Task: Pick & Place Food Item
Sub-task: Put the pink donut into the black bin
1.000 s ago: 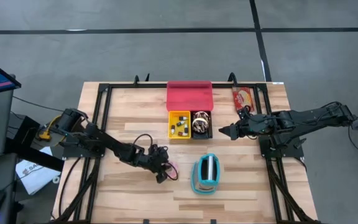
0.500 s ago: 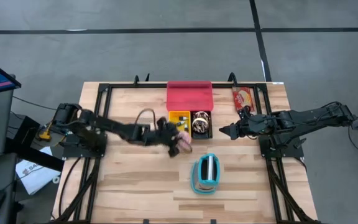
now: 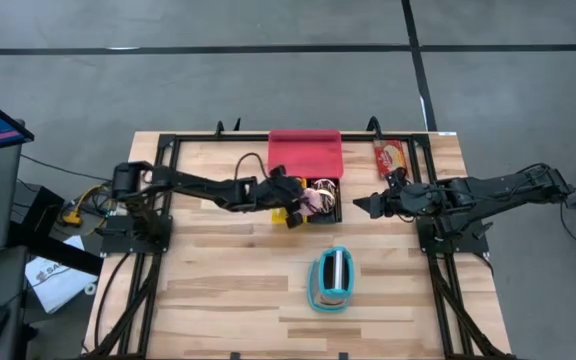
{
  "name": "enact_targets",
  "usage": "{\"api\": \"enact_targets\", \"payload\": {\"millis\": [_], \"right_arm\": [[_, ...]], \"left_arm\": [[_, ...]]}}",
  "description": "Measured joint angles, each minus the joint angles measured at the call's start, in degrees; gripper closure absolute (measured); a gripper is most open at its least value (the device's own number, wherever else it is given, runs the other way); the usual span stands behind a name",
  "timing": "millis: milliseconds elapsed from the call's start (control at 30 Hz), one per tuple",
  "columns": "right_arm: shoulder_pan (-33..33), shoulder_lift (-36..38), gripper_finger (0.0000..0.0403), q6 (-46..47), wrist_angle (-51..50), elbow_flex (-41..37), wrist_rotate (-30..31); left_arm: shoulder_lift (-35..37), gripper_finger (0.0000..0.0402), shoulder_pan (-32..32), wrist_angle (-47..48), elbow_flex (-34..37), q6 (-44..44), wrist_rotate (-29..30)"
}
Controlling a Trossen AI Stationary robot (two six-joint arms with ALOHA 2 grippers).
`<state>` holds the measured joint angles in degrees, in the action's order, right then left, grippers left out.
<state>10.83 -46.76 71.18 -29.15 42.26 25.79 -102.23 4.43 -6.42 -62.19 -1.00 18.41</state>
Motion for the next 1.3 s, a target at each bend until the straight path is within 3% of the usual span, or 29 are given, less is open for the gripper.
{"api": "enact_targets", "payload": {"millis": [367, 833, 1300], "right_arm": [[-0.09, -0.04, 0.021, 2.23, -0.33, 0.0, 0.23], [0.02, -0.04, 0.021, 2.38, -0.2, 0.0, 0.25], [0.02, -0.04, 0.021, 2.99, 0.1, 0.0, 0.25]], "left_arm": [[-11.61, 0.0284, -1.66, -0.03, -13.05, -7.67, 4.3], [-13.03, 0.0282, -3.79, 0.57, -12.66, -10.82, 8.48], [-13.03, 0.0217, -3.5, 0.23, -12.62, -13.57, 10.51]]}}
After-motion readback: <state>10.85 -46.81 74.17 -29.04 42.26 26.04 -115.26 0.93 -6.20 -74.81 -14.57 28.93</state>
